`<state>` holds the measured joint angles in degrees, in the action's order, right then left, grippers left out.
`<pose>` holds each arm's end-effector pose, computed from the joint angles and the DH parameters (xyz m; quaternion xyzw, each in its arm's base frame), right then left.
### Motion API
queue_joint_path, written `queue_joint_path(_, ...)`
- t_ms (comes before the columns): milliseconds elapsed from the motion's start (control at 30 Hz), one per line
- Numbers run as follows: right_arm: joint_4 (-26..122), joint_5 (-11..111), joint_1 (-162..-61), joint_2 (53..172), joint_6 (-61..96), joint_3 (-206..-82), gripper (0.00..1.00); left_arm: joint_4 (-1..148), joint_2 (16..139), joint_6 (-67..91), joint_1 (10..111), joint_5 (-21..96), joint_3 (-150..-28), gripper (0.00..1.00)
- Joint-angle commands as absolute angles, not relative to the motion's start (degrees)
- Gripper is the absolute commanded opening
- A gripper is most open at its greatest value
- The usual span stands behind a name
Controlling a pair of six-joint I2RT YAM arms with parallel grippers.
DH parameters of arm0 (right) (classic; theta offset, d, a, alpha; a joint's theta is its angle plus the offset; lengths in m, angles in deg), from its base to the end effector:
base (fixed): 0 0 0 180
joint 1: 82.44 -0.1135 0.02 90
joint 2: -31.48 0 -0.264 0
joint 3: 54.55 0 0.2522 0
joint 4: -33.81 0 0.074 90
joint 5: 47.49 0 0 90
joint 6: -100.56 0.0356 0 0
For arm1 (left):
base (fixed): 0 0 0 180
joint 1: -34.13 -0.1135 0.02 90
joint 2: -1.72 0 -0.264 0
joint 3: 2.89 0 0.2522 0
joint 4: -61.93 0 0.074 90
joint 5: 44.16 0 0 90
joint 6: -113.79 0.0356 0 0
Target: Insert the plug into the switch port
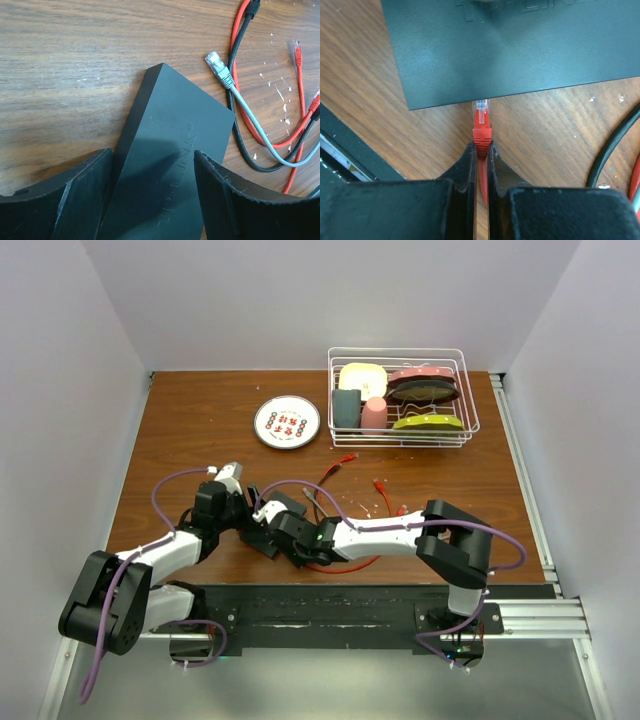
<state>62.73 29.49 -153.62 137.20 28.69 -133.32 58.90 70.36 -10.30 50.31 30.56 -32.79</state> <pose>0.1293 0.3546 0.1634 -0.3944 0.8647 0.1278 0.2836 0.1977 -0.0671 0.1383 -0.0774 0.8806 -0.2992 0.3591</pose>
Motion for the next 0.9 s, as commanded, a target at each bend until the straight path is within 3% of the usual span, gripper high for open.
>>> queue_joint_path(0, 61.29, 27.92, -154.6, 136.69, 29.72, -136.42, 0.0, 58.12, 70.72, -11.46, 50.12, 28.53, -31.59, 0.69)
queue_joint_path(867, 60.23, 24.05, -154.68, 138.01, 29.37, -138.79, 0.0, 57.06, 70.1, -11.1, 50.12, 25.81, -30.01, 0.54)
